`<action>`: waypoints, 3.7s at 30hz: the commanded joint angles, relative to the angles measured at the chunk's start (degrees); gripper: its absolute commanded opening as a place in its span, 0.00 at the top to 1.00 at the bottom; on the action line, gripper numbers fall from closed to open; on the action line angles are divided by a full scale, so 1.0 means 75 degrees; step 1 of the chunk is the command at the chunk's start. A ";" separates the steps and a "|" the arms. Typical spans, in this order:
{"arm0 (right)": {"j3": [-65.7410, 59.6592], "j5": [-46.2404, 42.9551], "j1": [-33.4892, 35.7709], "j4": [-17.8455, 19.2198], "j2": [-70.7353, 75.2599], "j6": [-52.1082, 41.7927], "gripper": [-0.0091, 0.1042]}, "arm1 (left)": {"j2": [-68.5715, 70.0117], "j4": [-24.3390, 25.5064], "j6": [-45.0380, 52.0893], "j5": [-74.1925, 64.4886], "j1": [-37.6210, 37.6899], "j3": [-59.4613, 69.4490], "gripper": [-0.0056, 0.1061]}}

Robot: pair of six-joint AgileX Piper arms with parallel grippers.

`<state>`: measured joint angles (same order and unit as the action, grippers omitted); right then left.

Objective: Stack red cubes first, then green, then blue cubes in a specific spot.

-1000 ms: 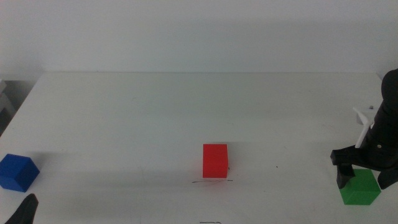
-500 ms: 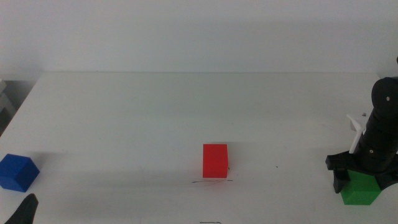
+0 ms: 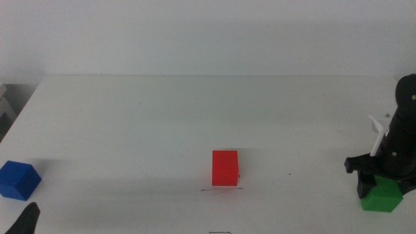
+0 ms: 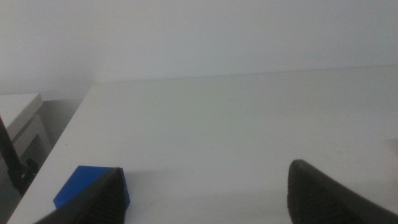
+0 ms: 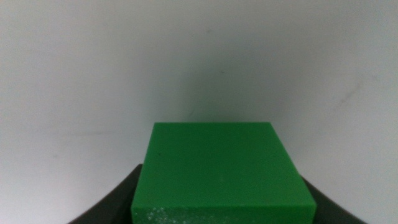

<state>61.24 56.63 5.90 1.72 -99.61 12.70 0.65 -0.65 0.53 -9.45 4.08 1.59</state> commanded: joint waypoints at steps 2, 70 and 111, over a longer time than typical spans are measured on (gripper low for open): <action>0.0197 0.0249 -0.0050 0.0071 0.0746 0.0318 0.93 | 0.0197 -0.0079 -0.0070 0.0574 -0.0011 -0.0006 0.17; 0.6356 0.2329 0.4592 0.0335 -0.2349 0.4024 0.93 | 0.0197 -0.0079 -0.0070 0.0574 -0.0011 -0.0006 0.17; 0.6356 0.1873 0.4607 -0.0011 -0.2501 0.3364 0.36 | 0.0197 -0.0079 -0.0070 0.0574 -0.0011 -0.0006 0.17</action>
<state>107.30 70.22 40.79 1.12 -121.79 38.68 0.65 -0.65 0.53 -9.45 4.08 1.59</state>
